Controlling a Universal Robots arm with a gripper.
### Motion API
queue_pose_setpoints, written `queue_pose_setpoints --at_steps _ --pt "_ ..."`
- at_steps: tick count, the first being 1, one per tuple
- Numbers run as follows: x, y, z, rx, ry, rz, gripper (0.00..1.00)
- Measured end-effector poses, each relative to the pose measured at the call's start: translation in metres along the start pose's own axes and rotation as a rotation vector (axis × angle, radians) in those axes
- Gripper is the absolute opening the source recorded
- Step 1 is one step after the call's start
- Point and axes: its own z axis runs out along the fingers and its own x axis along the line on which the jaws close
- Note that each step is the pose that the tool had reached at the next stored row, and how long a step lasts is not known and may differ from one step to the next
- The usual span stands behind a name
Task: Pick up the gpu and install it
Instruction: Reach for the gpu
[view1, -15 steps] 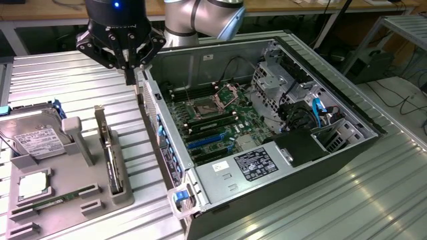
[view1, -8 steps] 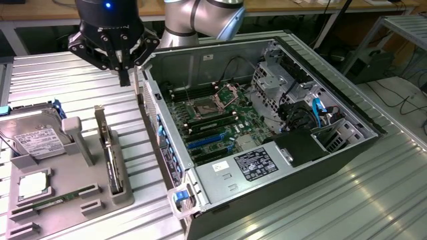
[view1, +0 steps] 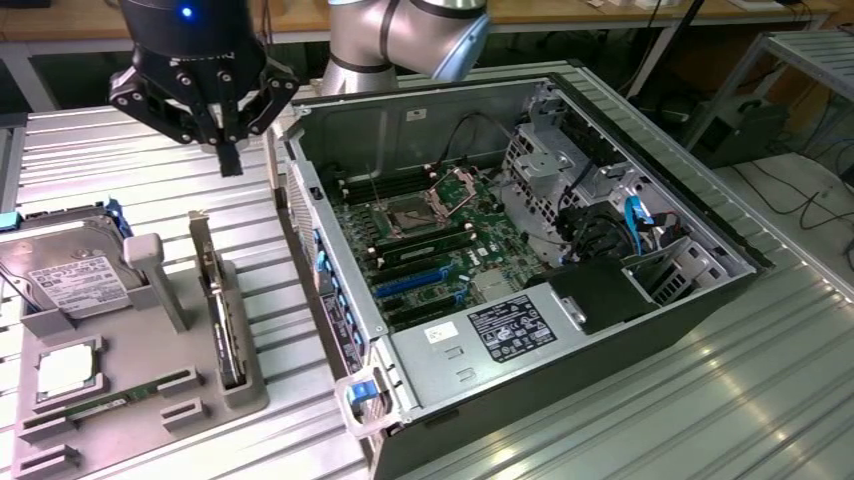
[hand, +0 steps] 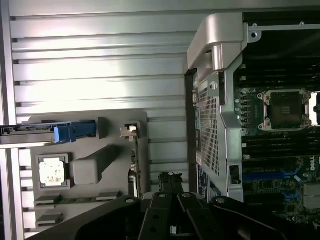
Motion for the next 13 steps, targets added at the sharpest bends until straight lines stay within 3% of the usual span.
queue_pose_setpoints --at_steps 13 --pt "0.018 -0.0057 0.0006 0.0014 0.0011 -0.024 0.11"
